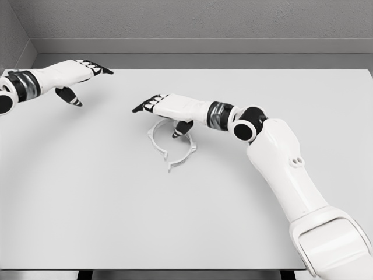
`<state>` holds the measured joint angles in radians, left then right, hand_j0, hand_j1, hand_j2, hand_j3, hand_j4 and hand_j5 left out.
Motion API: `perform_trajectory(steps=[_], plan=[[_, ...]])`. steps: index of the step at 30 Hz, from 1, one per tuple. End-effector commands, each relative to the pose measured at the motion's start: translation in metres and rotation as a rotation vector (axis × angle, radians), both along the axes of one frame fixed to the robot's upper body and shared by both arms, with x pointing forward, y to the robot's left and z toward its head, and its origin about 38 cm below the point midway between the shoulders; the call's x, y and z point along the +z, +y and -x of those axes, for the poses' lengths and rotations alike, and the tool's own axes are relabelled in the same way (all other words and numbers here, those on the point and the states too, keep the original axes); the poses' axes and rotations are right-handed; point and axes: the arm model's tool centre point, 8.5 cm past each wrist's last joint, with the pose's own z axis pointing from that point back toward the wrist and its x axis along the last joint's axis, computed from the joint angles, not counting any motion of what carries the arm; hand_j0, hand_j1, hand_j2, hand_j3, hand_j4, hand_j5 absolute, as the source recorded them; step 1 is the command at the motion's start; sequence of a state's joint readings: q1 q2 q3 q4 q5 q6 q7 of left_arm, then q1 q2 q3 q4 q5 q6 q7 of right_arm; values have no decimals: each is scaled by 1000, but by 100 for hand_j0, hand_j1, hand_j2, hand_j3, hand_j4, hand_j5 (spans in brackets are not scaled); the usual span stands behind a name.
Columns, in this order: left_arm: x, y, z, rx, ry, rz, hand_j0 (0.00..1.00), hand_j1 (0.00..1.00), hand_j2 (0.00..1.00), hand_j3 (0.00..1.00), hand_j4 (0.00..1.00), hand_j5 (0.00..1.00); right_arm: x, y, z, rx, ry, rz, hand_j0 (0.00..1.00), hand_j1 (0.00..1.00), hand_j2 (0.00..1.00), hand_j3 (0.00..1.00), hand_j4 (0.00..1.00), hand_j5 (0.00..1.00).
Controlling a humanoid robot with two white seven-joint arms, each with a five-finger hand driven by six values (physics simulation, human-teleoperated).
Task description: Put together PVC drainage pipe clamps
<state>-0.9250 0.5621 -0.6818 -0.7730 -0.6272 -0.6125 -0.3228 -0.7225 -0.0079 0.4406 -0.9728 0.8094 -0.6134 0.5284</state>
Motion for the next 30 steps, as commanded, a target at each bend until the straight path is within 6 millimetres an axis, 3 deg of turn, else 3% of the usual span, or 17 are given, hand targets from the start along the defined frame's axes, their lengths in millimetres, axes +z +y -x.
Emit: perform_trajectory(steps=[1,25,30], plan=[[2,5,0,10,-3,2,100,100,100,100,100,100,-2,-1,-1,-6,10,-6,100,100,100,100,100,100],[2,5,1,9,-3,3,100,100,100,100,100,100,-7,-14,-8,-36,28,19,100,100,100,100,100,100],[6,13,2,21,-9,-6,100,100,100,100,100,100,-5,-15,-10,-38,27,21,100,100,100,100,100,100]])
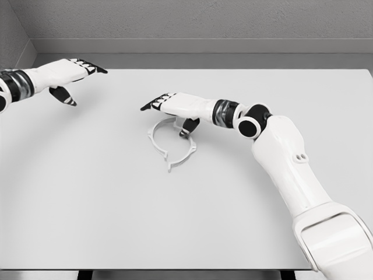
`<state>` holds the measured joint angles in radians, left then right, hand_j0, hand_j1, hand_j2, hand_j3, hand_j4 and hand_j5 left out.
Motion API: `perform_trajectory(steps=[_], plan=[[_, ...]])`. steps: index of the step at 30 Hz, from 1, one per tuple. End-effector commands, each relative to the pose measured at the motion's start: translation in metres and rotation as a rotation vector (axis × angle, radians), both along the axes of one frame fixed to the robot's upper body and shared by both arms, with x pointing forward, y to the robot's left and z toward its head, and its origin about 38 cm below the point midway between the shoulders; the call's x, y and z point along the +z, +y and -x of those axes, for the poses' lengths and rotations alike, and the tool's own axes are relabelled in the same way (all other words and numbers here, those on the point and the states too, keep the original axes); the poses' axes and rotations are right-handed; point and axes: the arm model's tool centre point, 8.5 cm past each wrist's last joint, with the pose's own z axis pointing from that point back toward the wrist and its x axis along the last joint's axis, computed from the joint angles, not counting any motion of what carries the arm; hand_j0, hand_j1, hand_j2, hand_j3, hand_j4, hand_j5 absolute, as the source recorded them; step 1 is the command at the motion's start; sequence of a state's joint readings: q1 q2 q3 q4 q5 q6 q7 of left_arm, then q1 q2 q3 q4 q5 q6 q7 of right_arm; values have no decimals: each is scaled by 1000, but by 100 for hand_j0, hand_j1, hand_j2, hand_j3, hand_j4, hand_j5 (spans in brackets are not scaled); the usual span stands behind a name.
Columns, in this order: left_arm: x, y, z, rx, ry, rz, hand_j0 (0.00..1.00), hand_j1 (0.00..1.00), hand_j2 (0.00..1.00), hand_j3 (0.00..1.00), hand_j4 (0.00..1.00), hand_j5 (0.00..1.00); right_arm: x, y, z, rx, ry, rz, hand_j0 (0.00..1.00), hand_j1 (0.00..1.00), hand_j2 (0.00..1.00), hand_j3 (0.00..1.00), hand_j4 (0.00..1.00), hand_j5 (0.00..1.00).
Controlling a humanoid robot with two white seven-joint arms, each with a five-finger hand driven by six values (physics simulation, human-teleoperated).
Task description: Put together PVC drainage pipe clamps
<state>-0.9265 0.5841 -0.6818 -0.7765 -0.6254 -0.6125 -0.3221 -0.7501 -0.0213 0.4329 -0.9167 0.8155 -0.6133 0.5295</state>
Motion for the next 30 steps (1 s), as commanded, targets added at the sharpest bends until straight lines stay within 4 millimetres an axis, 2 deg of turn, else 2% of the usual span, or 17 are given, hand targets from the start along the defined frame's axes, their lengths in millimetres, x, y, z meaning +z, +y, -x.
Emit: perform_trajectory(steps=[1,15,30], plan=[[1,3,0,6,-2,5,100,100,100,100,100,100,-2,-2,-1,-7,10,-5,100,100,100,100,100,100],[1,1,1,2,-3,5,100,100,100,100,100,100,0,-3,-5,-10,0,21,100,100,100,100,100,100],[4,11,3,18,-5,8,100,100,100,100,100,100,2,-11,-9,-22,-14,46,100,100,100,100,100,100]])
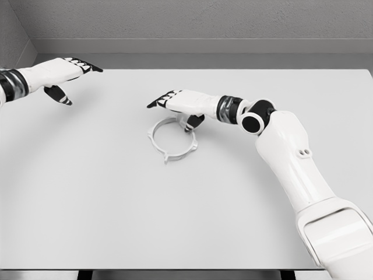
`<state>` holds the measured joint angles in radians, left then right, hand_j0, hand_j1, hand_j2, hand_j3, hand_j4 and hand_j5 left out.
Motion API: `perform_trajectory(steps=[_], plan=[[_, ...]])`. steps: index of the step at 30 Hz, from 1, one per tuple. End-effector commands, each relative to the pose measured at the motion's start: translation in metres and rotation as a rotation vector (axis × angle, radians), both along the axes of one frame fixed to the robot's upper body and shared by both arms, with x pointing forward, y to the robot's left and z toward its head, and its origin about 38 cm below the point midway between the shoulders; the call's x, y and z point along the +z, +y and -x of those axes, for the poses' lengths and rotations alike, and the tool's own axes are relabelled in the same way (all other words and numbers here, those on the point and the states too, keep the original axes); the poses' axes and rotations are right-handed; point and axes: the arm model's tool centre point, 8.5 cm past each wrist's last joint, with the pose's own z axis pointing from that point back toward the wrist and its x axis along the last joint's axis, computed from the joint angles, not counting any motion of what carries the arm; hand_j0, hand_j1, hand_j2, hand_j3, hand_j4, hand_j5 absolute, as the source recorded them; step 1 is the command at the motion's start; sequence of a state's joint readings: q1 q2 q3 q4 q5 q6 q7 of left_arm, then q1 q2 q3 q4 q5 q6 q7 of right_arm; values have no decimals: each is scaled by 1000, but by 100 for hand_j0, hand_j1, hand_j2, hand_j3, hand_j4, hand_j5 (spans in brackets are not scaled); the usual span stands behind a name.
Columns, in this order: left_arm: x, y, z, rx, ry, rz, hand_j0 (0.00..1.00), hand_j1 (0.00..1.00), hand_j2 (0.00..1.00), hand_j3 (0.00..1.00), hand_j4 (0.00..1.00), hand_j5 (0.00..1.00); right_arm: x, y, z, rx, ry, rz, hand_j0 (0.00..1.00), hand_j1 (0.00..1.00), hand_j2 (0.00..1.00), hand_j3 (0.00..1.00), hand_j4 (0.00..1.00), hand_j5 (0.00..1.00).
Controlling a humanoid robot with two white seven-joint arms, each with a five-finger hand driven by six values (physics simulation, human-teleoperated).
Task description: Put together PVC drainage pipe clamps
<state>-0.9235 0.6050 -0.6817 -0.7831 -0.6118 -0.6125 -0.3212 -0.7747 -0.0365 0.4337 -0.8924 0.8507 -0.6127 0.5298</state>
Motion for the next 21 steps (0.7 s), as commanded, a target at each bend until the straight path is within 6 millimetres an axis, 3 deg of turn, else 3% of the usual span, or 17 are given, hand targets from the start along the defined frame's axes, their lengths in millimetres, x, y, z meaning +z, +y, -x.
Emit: perform_trajectory(steps=[1,21], plan=[[1,2,0,6,-2,6,100,100,100,100,100,100,1,-1,0,-4,1,-6,100,100,100,100,100,100],[1,1,0,4,-3,8,100,100,100,100,100,100,3,0,-4,-7,3,-3,100,100,100,100,100,100]])
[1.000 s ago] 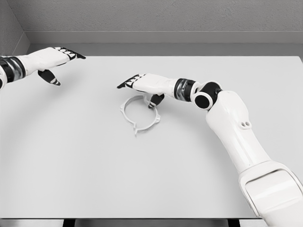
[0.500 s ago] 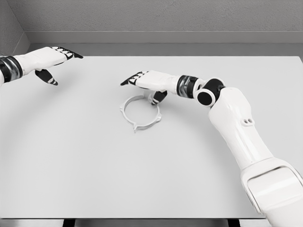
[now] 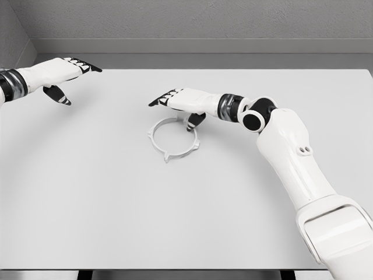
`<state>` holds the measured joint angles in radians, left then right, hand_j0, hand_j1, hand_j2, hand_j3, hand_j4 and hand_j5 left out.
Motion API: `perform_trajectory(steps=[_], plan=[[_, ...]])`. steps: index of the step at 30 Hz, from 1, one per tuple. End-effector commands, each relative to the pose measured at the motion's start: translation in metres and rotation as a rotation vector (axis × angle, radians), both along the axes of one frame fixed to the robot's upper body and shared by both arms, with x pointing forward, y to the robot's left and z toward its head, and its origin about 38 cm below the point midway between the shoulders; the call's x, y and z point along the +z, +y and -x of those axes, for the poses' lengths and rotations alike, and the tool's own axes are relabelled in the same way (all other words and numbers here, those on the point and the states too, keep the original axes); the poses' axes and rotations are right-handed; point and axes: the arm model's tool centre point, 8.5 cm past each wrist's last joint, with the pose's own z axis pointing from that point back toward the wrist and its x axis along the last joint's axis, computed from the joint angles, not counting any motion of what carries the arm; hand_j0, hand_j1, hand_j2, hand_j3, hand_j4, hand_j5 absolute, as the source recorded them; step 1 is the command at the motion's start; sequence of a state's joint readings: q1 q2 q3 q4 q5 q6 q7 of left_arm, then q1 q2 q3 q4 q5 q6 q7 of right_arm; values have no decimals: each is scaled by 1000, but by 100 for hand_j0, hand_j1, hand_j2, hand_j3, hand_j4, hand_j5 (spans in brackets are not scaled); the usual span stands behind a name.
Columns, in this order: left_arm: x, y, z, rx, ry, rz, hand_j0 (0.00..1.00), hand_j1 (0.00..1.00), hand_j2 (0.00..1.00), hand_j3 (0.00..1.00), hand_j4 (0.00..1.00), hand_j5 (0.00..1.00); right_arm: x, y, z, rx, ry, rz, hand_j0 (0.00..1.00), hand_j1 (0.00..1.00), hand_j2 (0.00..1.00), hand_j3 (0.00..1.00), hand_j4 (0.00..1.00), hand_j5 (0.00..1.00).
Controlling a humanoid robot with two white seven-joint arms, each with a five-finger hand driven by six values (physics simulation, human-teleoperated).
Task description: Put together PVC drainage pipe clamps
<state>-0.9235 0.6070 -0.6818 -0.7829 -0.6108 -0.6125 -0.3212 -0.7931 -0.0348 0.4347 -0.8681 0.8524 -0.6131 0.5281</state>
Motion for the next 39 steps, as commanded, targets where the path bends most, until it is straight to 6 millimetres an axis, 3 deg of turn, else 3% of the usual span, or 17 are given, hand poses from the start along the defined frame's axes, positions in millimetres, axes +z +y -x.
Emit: perform_trajectory(steps=[1,6,16,20,22,24,25,27,28,31,33,35,39], plan=[[1,0,0,3,-3,8,100,100,100,100,100,100,1,3,1,2,0,-12,100,100,100,100,100,100],[2,1,-1,4,-5,9,100,100,100,100,100,100,3,9,2,14,0,-22,100,100,100,100,100,100],[5,1,-2,6,-9,8,100,100,100,100,100,100,31,8,3,28,-69,-66,100,100,100,100,100,100],[5,0,-2,5,-9,8,100,100,100,100,100,100,72,-38,13,-14,-140,-257,100,100,100,100,100,100],[4,-3,-3,0,-8,12,100,100,100,100,100,100,95,-86,27,-36,-172,-382,100,100,100,100,100,100],[3,-7,-3,-8,-9,15,100,100,100,100,100,100,118,-117,42,-26,-208,-460,100,100,100,100,100,100],[3,-10,-3,-13,-9,17,100,100,100,100,100,100,119,-133,47,-39,-208,-485,100,100,100,100,100,100],[-3,-33,-7,-48,-5,42,100,100,100,100,100,100,95,-174,58,-136,-175,-489,100,100,100,100,100,100],[-6,-47,-10,-64,0,55,100,100,100,100,100,100,83,-206,67,-215,-164,-519,100,100,100,100,100,100],[-7,-85,-15,-119,-3,96,100,100,100,100,100,100,49,-272,113,-374,-123,-577,100,100,100,100,100,100],[-5,-105,-18,-150,-9,114,100,100,100,100,100,100,38,-304,133,-463,-116,-628,100,100,100,100,100,100],[-5,-115,-18,-164,-8,124,100,100,100,100,100,100,36,-321,147,-470,-78,-676,100,100,100,100,100,100],[-6,-125,-19,-179,-8,135,100,100,100,100,100,100,19,-320,154,-482,-33,-647,100,100,100,100,100,100]])
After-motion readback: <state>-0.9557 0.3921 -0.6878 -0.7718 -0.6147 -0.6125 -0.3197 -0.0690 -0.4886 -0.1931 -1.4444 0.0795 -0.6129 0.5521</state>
